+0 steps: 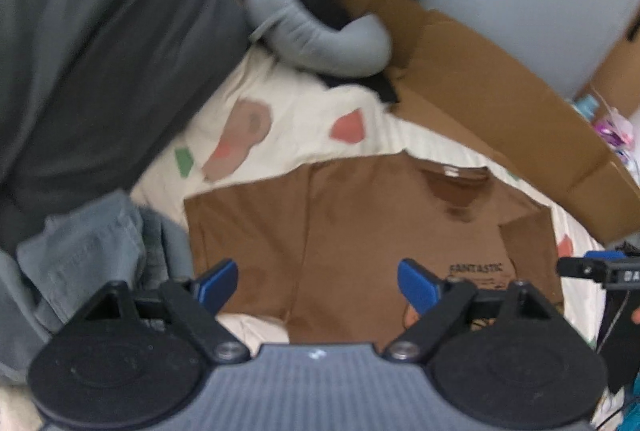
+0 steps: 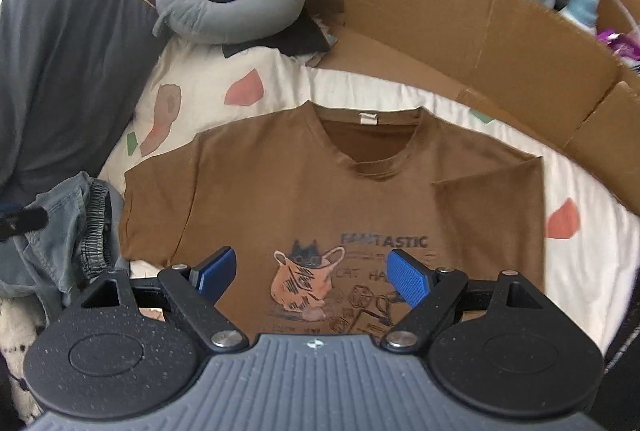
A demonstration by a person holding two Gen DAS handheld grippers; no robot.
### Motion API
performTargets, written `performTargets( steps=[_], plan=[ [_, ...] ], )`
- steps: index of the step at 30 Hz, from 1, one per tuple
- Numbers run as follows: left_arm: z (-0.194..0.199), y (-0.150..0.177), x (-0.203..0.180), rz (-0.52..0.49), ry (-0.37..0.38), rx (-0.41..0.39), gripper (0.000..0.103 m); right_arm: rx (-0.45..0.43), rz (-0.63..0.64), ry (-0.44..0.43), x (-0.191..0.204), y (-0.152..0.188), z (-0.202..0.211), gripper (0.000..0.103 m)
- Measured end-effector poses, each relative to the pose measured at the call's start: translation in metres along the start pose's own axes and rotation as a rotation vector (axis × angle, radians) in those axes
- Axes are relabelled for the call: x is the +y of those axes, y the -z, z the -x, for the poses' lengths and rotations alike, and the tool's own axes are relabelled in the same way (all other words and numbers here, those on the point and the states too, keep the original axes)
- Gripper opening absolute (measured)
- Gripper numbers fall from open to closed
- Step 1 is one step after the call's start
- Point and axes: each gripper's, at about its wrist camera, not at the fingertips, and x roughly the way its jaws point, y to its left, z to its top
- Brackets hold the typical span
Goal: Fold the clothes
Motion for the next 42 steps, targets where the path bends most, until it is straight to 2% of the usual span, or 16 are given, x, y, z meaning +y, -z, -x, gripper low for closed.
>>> performTargets(
  steps=[2, 6, 12, 19, 23, 29, 42],
  plan=[
    [-0.014, 0.002, 0.015, 0.03, -0.004, 0.006, 0.086, -0.028, 0.009, 0.002, 0.004, -0.003, -0.009, 0.087],
    [-0.037, 0.008, 0.03, 0.006, -0.009, 0.007, 0.084, -0.078, 0.053, 0.009, 0.012, 0.0, -0.028, 0.086],
    [-0.069, 0.025, 0.043, -0.035, 0.007, 0.022, 0.077, -0.077, 0.072, -0.001, 0.031, 0.018, -0.055, 0.086],
    [-0.095, 0.052, 0.076, -0.021, 0.019, 0.051, 0.069, -0.105, 0.044, -0.038, 0.072, 0.049, -0.08, 0.086],
    [-0.105, 0.069, 0.097, 0.008, 0.034, 0.054, 0.069, -0.088, 0.043, -0.074, 0.099, 0.067, -0.1, 0.079],
    [-0.12, 0.083, 0.109, 0.023, 0.064, 0.041, 0.066, -0.072, 0.05, -0.09, 0.13, 0.085, -0.126, 0.079],
    [-0.145, 0.091, 0.113, 0.05, 0.086, 0.051, 0.066, -0.028, -0.012, -0.065, 0.137, 0.1, -0.157, 0.079]
  ],
)
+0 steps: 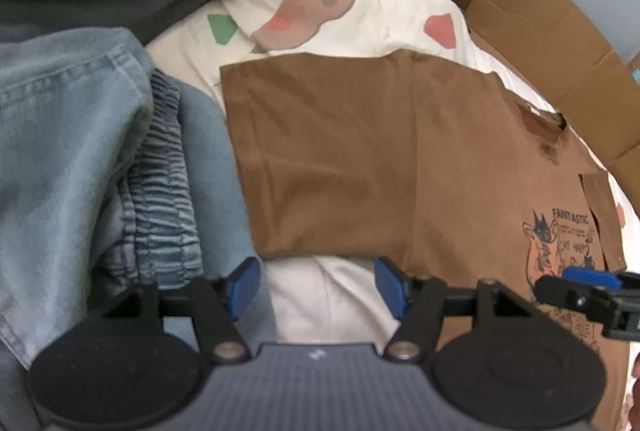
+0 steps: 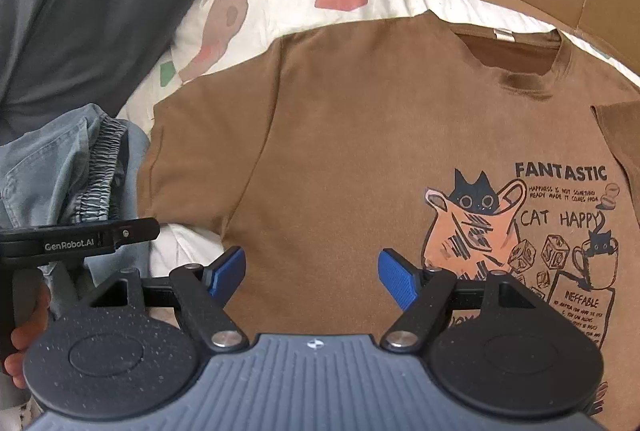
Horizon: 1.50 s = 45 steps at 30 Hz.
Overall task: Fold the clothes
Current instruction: 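Move both open tools down to the unfolded side of the brown T-shirt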
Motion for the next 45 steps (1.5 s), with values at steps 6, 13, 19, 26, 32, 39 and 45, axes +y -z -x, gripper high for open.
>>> performTargets(
  steps=[6, 13, 19, 26, 32, 39, 45],
  plan=[
    [-0.006, -0.003, 0.001, 0.007, 0.015, 0.0, 0.066, 0.021, -0.012, -0.013, 0.004, -0.002, -0.014, 0.079],
    [-0.011, -0.003, 0.012, 0.088, 0.033, -0.027, 0.066, 0.027, 0.011, -0.038, 0.015, -0.008, -0.035, 0.079],
    [-0.013, 0.001, 0.022, 0.131, 0.027, -0.063, 0.06, 0.036, 0.057, -0.068, 0.029, -0.015, -0.055, 0.079],
    [-0.016, 0.003, 0.026, 0.157, 0.068, -0.048, 0.049, 0.051, 0.111, -0.077, 0.04, -0.017, -0.067, 0.074],
    [-0.03, 0.013, 0.031, 0.251, 0.105, 0.01, 0.046, 0.078, 0.111, -0.066, 0.032, -0.011, -0.07, 0.074],
    [-0.047, 0.02, 0.039, 0.355, 0.135, -0.068, 0.059, 0.09, 0.093, -0.062, 0.025, -0.007, -0.07, 0.074],
    [-0.048, 0.026, 0.043, 0.392, 0.197, -0.135, 0.071, 0.094, 0.083, -0.038, 0.024, 0.0, -0.071, 0.074]
  ],
)
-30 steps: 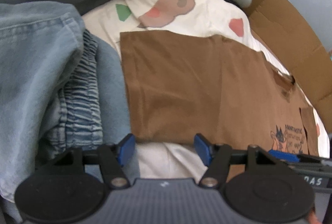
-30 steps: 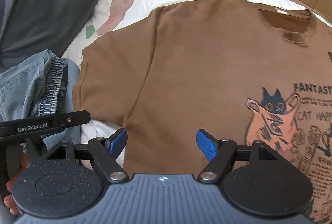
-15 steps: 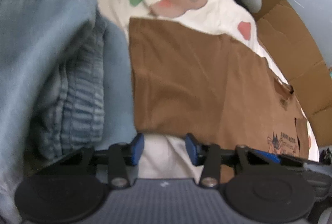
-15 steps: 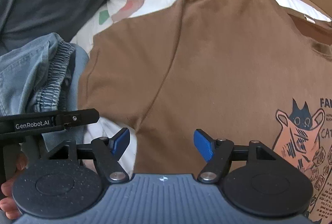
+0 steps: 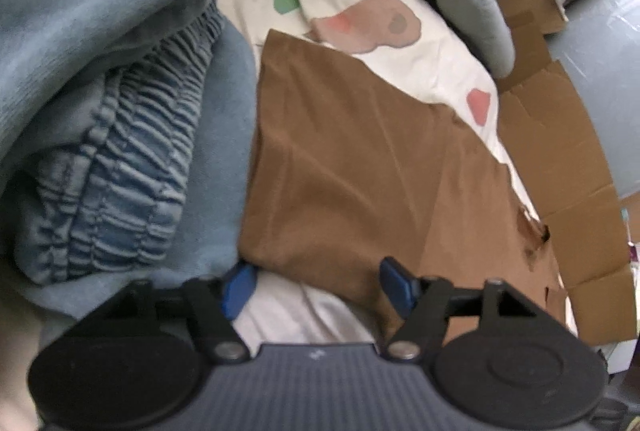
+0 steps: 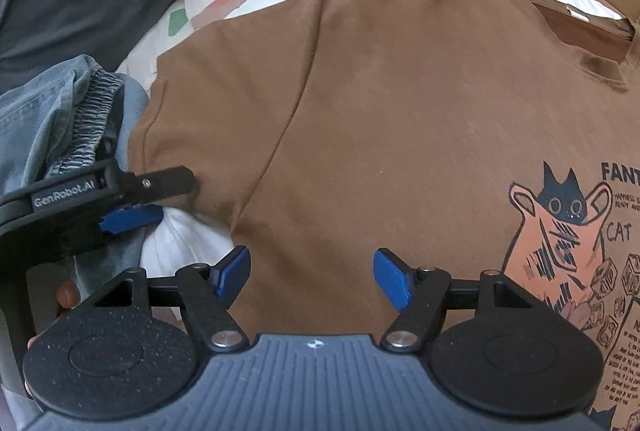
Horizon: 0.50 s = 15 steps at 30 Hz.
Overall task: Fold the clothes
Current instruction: 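Move both open tools down to the unfolded side of the brown T-shirt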
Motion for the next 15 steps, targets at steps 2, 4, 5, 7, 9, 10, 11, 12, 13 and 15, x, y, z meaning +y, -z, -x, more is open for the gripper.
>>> performTargets(
  steps=[2, 4, 5, 7, 9, 10, 11, 12, 13, 15],
  plan=[
    [0.006, -0.001, 0.006, 0.04, 0.035, -0.012, 0.068, 0.002, -0.008, 0.002, 0.0, 0.001, 0.0, 0.074],
    [0.011, -0.004, 0.009, 0.055, 0.053, -0.027, 0.066, 0.001, -0.01, 0.003, 0.001, 0.002, 0.0, 0.074],
    [0.014, -0.005, 0.011, 0.059, 0.06, -0.035, 0.066, 0.0, -0.008, 0.004, 0.002, 0.002, 0.0, 0.074],
    [0.017, -0.008, 0.006, 0.028, 0.055, -0.052, 0.065, -0.001, 0.0, 0.007, 0.004, 0.001, 0.0, 0.074],
    [0.021, -0.011, 0.001, 0.0, 0.05, -0.068, 0.064, -0.002, 0.003, 0.008, 0.005, -0.001, 0.0, 0.074],
    [0.023, -0.012, 0.0, -0.005, 0.054, -0.074, 0.063, -0.001, 0.004, 0.008, 0.006, -0.002, -0.001, 0.074],
    [0.025, -0.014, -0.001, -0.01, 0.059, -0.08, 0.06, -0.001, 0.005, 0.008, 0.006, -0.003, -0.001, 0.074],
    [0.027, -0.015, -0.002, -0.015, 0.063, -0.085, 0.057, 0.0, 0.006, 0.009, 0.007, -0.004, -0.002, 0.074],
    [0.029, -0.016, -0.003, -0.02, 0.067, -0.09, 0.056, 0.0, 0.009, 0.009, 0.008, -0.005, -0.002, 0.074],
    [0.031, -0.017, -0.005, -0.033, 0.072, -0.095, 0.049, 0.001, 0.015, 0.012, 0.009, -0.006, -0.003, 0.074]
  ],
)
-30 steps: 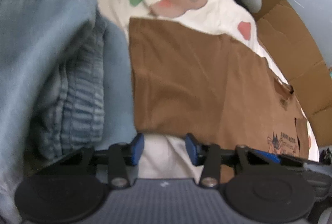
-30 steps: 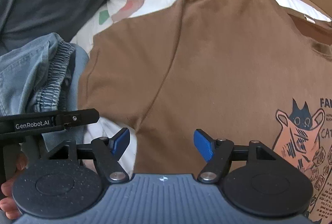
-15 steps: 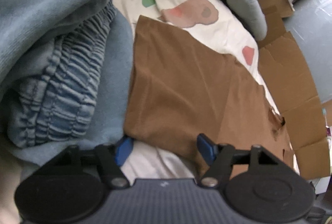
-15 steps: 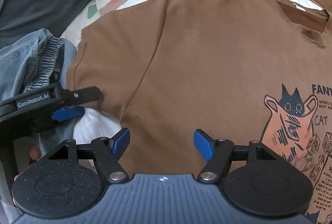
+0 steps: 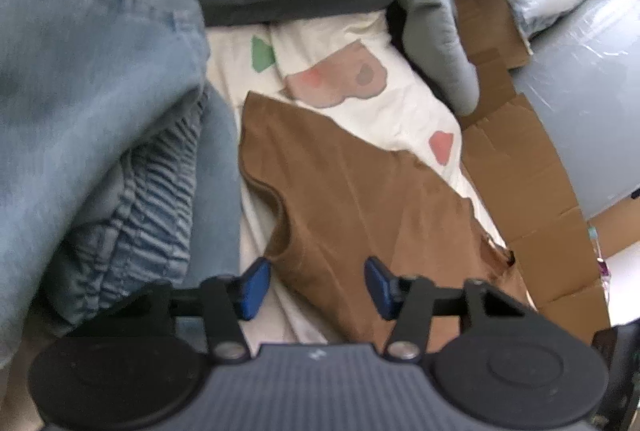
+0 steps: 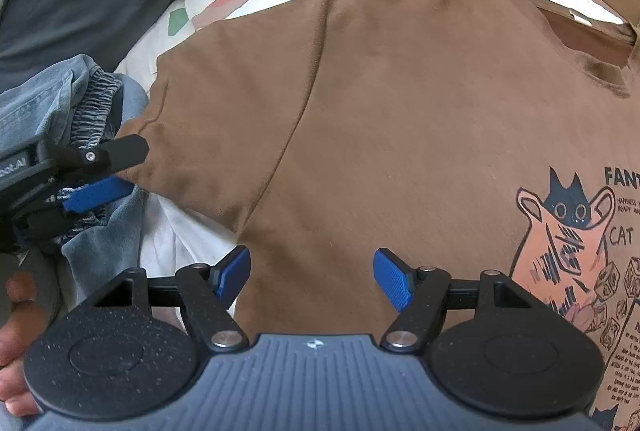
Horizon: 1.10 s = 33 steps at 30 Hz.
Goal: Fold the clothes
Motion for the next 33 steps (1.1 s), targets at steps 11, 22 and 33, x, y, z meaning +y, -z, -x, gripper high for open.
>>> performTargets(
  steps=[11, 22, 33],
  plan=[
    [-0.007, 0.001, 0.009, -0.007, -0.015, 0.011, 0.043, 0.014, 0.021, 0.0, 0.003, -0.008, -0.005, 0.068],
    [0.01, 0.002, 0.0, -0.061, -0.008, 0.001, 0.019, 0.006, 0.024, -0.012, 0.007, -0.004, -0.001, 0.068],
    [-0.012, -0.006, -0.02, -0.128, -0.049, 0.013, 0.004, -0.005, 0.022, -0.011, 0.007, -0.006, 0.0, 0.068]
  ],
)
